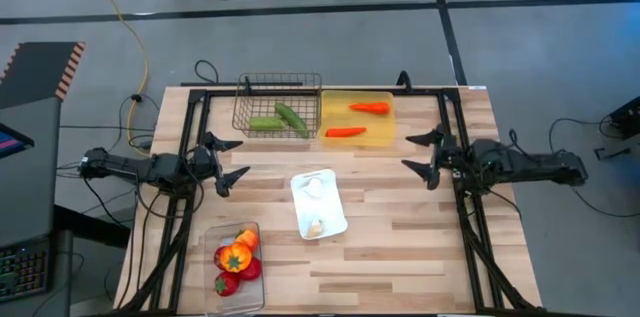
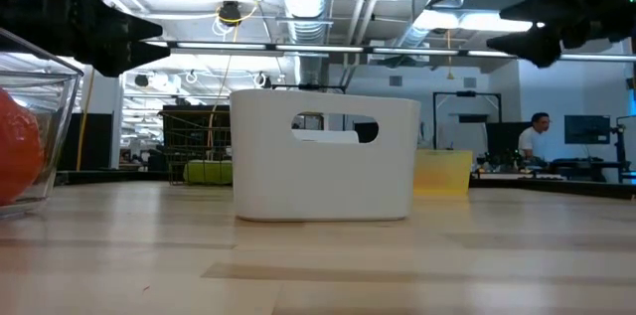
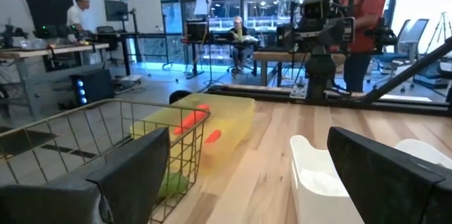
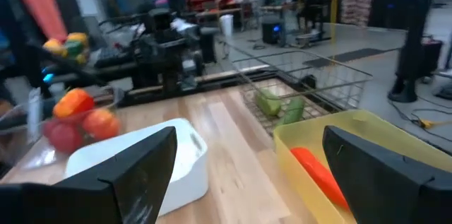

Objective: Sort produce into baskets
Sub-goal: Return to Home Position

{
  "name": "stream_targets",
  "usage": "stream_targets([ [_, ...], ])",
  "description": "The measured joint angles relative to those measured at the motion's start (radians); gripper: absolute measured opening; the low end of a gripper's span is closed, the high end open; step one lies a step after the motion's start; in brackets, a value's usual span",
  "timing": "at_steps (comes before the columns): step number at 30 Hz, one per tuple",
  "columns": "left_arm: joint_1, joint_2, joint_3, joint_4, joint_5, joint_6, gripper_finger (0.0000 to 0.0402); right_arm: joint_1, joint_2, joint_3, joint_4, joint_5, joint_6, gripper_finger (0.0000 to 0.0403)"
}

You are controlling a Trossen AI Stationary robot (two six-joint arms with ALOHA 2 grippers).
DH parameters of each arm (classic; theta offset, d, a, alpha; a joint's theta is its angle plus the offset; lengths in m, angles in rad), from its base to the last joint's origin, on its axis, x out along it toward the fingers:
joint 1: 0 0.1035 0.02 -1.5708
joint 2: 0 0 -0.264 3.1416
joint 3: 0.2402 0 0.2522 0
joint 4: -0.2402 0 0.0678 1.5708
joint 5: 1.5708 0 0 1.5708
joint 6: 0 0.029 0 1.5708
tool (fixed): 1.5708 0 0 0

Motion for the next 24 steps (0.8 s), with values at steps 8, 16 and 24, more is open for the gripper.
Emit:
stream_targets([
  [8,0.0,0.0,0.0,0.0,-0.011,0.0,0.0371,-0.045,-0.126,-0.129,0.01,0.059,0.042,0.0382],
  [16,0.0,0.0,0.0,0.0,-0.011,0.027,0.0371,-0.063,-0.152,-0.177,0.078,0.021,0.011,0.0382],
  [24,0.0,0.0,0.0,0.0,0.032,0.06,0.0371,-0.064,-0.15,-0.179,0.065,-0.076,-0.046,0.0382],
])
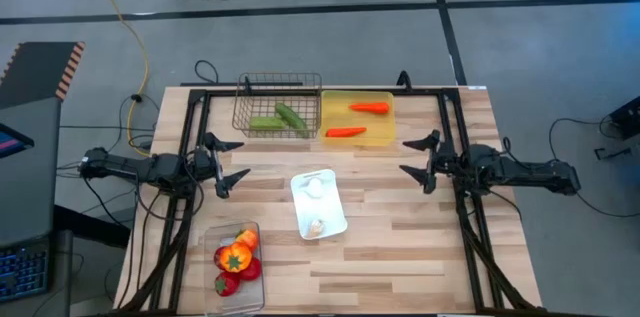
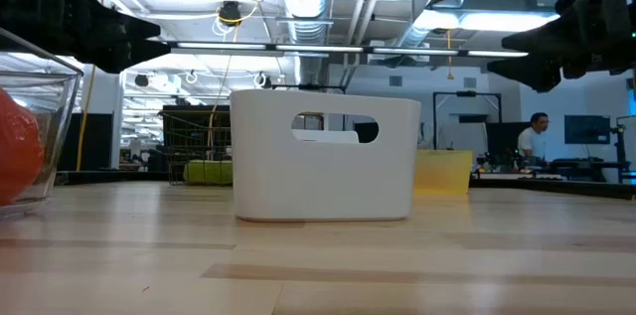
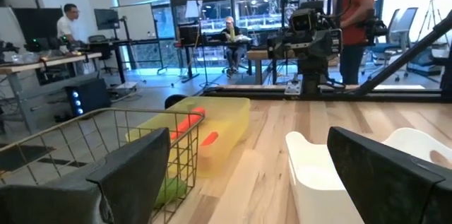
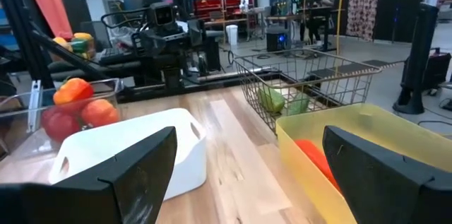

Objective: Sort produce into baskets
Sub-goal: Return to Home Position

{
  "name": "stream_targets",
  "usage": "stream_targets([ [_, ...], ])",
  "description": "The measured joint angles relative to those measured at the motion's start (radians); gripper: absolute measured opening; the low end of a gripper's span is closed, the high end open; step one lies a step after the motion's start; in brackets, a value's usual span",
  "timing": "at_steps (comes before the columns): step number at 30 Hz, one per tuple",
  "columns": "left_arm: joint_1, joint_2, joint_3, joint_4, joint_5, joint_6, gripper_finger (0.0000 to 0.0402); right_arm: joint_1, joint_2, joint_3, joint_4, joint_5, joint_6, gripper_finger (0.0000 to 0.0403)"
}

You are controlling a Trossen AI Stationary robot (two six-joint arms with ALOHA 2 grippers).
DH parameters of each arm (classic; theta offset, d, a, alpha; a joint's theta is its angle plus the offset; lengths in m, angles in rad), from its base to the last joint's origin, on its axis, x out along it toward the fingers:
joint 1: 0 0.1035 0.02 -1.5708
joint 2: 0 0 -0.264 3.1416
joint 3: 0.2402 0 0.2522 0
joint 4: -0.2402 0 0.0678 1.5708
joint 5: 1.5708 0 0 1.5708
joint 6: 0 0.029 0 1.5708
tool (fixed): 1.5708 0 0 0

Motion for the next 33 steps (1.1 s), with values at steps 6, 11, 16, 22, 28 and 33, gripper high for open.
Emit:
stream_targets([
  [6,0.0,0.0,0.0,0.0,0.0,0.004,0.0371,0.0,0.001,0.0,-0.002,-0.001,-0.012,0.0382],
  [11,0.0,0.0,0.0,-0.001,0.0,0.039,0.0371,0.0,0.001,-0.001,-0.003,-0.002,-0.027,0.0382],
  [16,0.0,0.0,0.0,-0.002,0.007,0.076,0.0371,0.0,0.014,-0.001,-0.003,-0.003,-0.03,0.0382],
  [22,0.0,0.0,0.0,-0.009,0.123,0.04,0.0371,0.0,0.075,-0.002,-0.005,-0.006,-0.026,0.0382],
  [28,0.0,0.0,0.0,-0.015,0.193,0.037,0.0371,0.0,0.119,-0.002,-0.005,-0.013,-0.015,0.0382],
  [33,0.022,0.0,0.0,-0.015,0.188,0.084,0.0371,0.0,0.14,-0.002,-0.005,-0.013,-0.018,0.0382],
])
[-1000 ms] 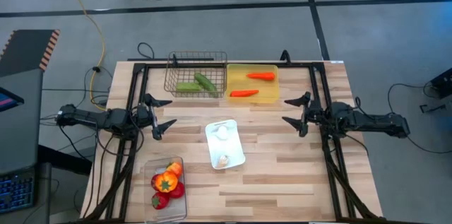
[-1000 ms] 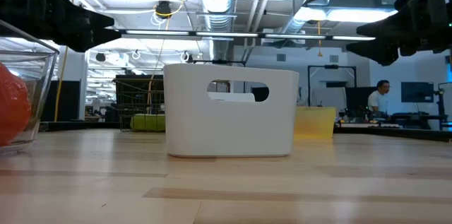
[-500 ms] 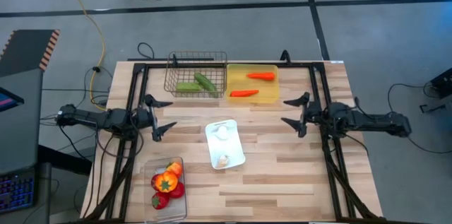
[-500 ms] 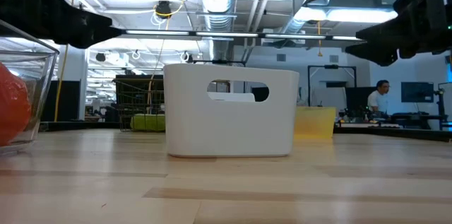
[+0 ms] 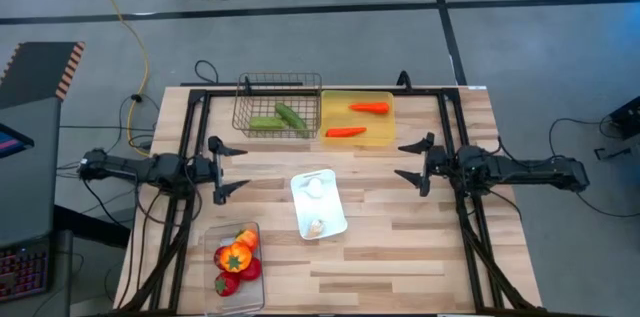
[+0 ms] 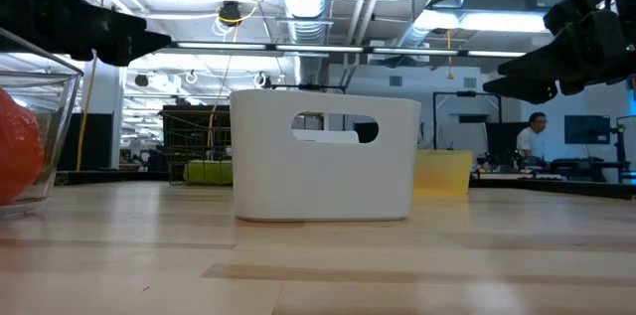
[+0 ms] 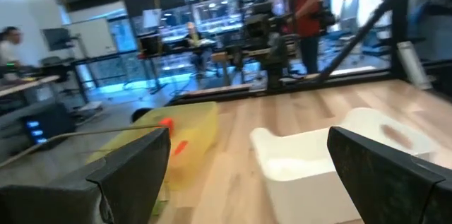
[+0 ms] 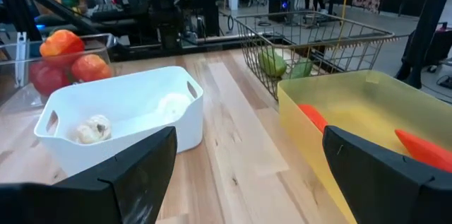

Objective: Sort produce into baskets
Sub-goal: Return to Home Position

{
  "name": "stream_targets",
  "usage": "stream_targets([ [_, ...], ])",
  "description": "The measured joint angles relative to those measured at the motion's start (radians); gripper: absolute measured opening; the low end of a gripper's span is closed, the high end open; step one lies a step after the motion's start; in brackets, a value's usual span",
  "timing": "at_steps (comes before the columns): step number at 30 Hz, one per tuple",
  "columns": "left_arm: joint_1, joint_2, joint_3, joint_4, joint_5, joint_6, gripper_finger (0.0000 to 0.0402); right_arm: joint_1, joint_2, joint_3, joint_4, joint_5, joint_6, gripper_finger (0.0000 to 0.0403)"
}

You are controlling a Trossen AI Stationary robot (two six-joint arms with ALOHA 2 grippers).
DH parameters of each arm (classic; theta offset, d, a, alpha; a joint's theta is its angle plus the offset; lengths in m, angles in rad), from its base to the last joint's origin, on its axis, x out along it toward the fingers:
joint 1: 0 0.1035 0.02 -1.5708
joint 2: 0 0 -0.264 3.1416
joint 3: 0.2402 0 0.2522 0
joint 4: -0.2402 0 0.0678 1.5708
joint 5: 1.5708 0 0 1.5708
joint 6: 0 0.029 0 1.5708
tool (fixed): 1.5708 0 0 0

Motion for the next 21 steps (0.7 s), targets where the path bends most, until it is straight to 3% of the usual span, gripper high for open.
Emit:
stream_targets([
  [7,0.136,0.0,0.0,0.0,0.008,0.018,0.0371,0.0,0.0,0.0,0.001,0.0,0.0,0.0382],
  [12,0.23,0.001,0.0,-0.021,0.169,-0.023,0.0371,0.0,0.0,0.0,0.001,0.001,0.0,0.0382],
  [21,0.335,0.002,0.0,-0.037,0.261,-0.05,0.0371,-0.001,0.0,0.0,0.0,0.003,0.0,0.0382],
])
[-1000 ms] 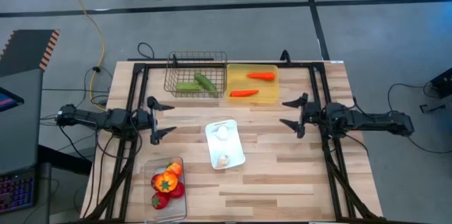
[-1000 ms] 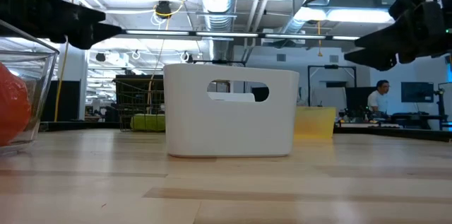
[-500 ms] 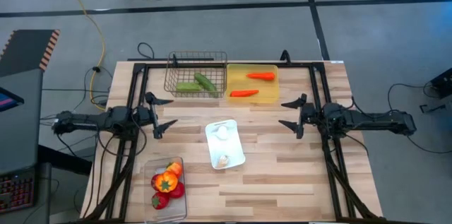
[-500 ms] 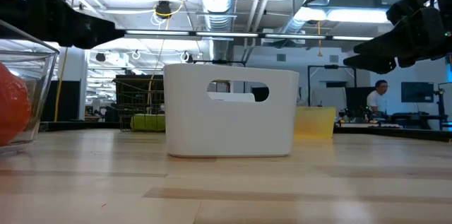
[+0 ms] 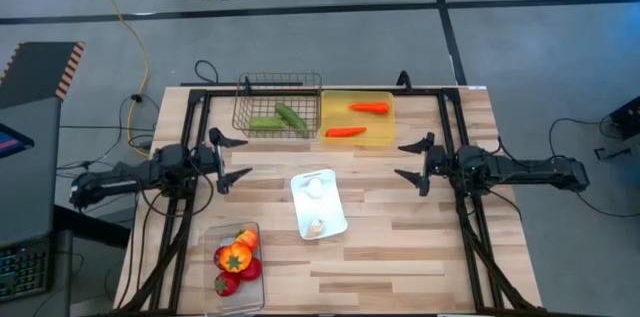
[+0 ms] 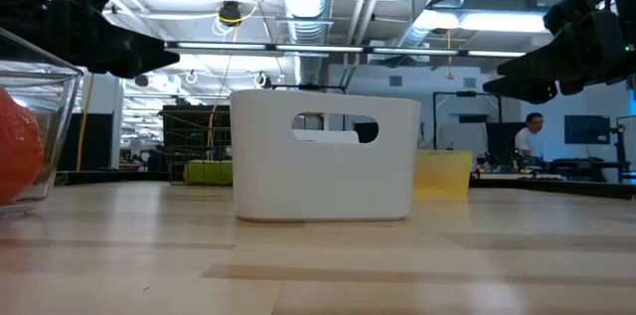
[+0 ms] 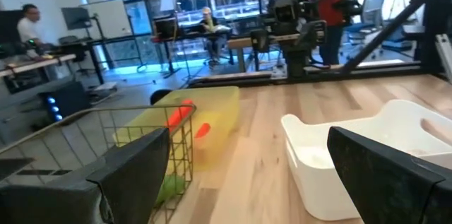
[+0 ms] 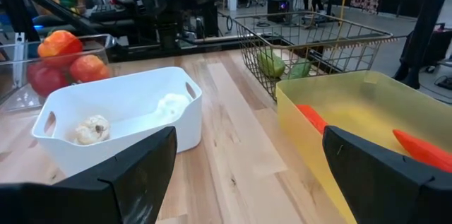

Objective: Sort produce into baskets
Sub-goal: Return to Home Position

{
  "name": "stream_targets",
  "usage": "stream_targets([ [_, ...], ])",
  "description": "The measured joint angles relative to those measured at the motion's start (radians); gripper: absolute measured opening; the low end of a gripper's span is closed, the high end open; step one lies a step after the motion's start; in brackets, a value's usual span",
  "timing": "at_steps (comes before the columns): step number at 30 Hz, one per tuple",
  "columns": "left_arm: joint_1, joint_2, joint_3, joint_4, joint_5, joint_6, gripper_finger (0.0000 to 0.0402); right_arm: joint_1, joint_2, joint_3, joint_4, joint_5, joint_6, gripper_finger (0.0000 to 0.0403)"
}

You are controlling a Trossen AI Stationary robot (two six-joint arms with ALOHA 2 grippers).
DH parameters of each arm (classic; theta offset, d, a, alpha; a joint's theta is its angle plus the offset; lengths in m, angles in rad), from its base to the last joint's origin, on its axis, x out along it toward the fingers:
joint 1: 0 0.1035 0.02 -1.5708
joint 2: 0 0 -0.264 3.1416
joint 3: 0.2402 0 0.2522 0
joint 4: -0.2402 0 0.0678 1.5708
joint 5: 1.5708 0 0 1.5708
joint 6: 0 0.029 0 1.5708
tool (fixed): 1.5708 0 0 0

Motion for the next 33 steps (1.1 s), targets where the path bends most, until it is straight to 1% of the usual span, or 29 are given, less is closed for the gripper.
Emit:
stream_targets([
  [4,0.021,0.0,0.0,-0.005,0.032,-0.021,0.0371,-0.002,0.0,0.0,0.0,0.01,0.0,0.0382],
  [20,0.027,0.0,0.0,-0.005,0.023,-0.035,0.0371,-0.001,0.0,0.0,0.0,0.01,0.0,0.0382],
  [27,0.027,0.0,0.0,-0.005,0.023,0.016,0.0371,-0.001,0.0,0.0,0.0,0.01,0.0,0.0382],
  [33,0.027,0.0,0.0,-0.005,0.022,-0.028,0.0371,-0.001,0.0,0.0,0.0,0.01,0.0,0.0382],
])
